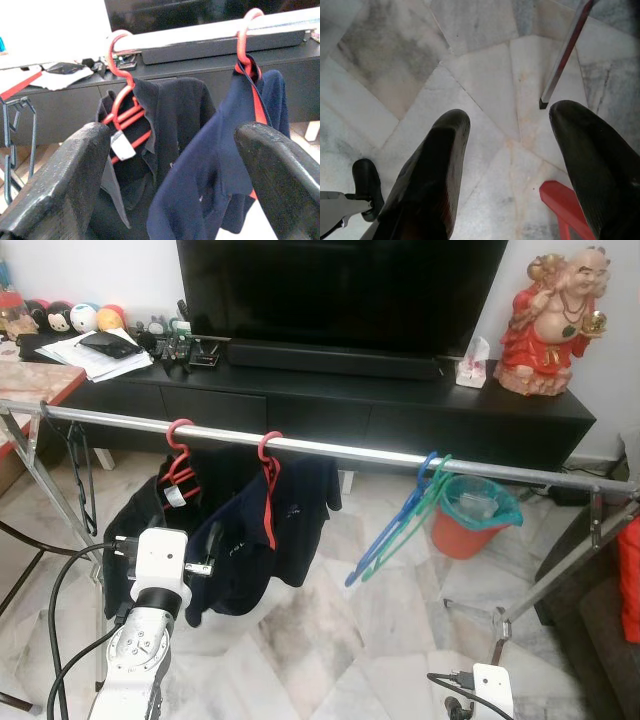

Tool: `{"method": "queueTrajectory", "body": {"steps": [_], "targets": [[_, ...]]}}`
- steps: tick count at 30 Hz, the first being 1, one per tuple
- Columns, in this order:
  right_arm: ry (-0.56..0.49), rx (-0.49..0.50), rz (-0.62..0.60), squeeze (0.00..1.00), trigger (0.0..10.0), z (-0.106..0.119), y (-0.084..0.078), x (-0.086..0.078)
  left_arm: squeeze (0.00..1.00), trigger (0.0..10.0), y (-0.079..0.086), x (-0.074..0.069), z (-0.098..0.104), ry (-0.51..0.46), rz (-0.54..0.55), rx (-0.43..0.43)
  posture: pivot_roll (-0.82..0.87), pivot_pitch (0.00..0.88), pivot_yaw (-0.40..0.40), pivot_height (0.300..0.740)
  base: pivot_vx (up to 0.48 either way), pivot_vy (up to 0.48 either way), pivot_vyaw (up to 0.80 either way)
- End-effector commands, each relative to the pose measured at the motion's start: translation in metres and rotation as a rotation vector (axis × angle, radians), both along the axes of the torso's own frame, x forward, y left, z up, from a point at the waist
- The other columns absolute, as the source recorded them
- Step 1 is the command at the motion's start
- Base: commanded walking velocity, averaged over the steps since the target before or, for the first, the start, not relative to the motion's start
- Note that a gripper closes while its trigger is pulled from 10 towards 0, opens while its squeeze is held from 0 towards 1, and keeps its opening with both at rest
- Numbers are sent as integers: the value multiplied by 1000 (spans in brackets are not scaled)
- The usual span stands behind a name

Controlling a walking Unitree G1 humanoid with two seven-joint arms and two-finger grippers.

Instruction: Hang hanger

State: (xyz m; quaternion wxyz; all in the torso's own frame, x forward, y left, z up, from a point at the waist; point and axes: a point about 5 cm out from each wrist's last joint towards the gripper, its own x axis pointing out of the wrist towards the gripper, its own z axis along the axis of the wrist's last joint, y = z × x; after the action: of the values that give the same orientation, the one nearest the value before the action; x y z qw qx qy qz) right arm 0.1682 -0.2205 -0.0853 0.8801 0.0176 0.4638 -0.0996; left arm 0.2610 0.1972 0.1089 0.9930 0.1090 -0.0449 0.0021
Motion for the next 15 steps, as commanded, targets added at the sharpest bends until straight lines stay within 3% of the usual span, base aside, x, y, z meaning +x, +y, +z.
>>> {"method": "queueTrajectory", "body": {"steps": [1, 15], "targets": [[-8, -5, -3, 0, 10000, 1, -1, 1, 0, 10000, -4, 1, 4, -7, -20, -12, 94, 0, -74, 740, 259, 0, 0], [-6, 1, -8, 0, 10000, 0, 1, 0, 0, 10000, -4, 2, 5, -8, -33, -9, 92, 0, -64, 740, 267, 0, 0]]}}
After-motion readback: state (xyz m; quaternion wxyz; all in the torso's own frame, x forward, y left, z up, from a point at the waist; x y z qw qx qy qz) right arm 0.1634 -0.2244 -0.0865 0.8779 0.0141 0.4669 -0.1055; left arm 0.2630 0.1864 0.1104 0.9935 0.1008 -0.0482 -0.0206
